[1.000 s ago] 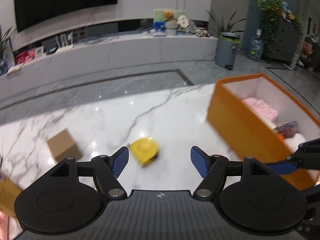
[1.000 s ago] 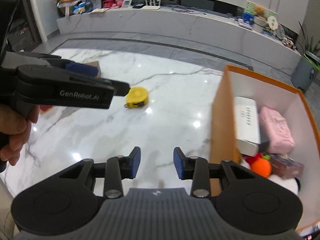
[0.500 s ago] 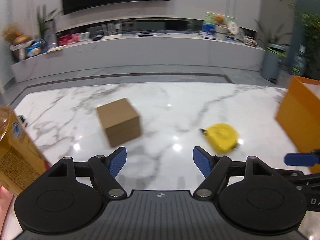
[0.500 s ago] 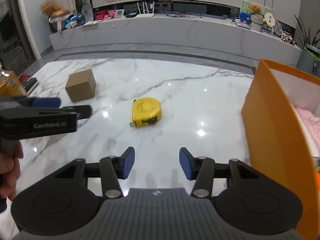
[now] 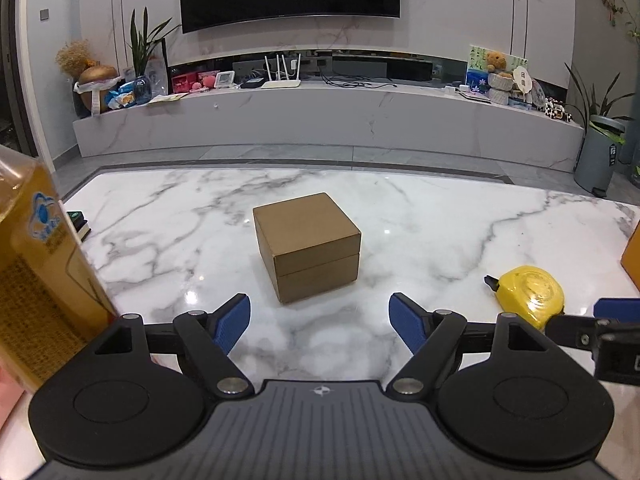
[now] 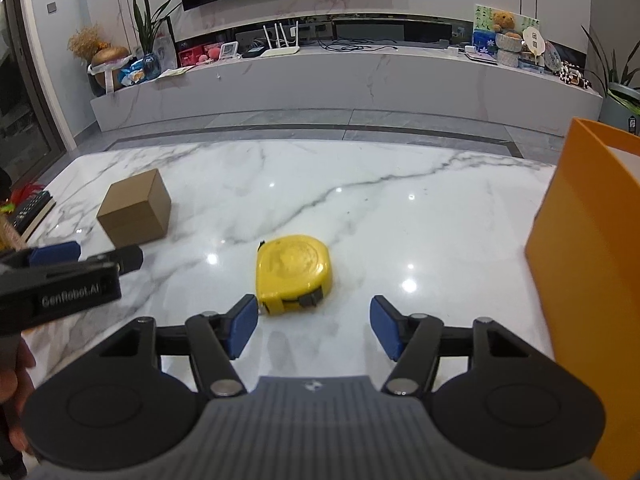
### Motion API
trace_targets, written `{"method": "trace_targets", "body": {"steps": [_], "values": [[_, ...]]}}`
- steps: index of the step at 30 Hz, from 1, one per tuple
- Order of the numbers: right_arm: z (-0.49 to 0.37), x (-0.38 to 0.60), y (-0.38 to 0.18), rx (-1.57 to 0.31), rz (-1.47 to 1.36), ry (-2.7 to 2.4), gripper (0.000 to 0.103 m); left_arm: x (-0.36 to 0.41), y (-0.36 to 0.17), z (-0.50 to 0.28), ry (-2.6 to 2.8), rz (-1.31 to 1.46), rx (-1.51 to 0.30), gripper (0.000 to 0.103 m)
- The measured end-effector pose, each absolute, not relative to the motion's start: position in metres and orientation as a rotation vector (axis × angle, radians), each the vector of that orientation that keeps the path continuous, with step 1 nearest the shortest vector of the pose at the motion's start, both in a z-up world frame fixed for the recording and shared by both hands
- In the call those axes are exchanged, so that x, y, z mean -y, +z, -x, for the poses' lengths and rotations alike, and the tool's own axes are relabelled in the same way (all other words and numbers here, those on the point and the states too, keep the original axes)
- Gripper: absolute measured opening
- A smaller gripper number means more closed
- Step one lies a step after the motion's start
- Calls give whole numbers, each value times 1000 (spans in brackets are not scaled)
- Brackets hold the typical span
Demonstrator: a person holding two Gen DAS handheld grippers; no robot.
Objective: Organize objects
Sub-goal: 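Move both tools back to the table toward the tape measure and brown box, then grasp the yellow tape measure with the right tool while the left tool grasps the brown box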
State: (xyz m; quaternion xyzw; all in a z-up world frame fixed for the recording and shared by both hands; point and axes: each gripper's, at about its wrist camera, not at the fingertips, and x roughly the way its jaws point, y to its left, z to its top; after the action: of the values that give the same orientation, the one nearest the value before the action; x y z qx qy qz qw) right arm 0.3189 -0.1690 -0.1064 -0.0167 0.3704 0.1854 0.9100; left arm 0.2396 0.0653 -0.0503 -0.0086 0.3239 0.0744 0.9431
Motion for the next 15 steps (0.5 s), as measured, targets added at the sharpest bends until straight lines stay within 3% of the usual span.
{"method": "trace_targets", "body": {"steps": [10,15], "values": [[-332,151,-119,-696,57,384,75,-66,-55,-263,212,19,-636,92],[-337,147,-126,-680,73,379,75,-60,-62,-279,211,-9,-645,92]]}}
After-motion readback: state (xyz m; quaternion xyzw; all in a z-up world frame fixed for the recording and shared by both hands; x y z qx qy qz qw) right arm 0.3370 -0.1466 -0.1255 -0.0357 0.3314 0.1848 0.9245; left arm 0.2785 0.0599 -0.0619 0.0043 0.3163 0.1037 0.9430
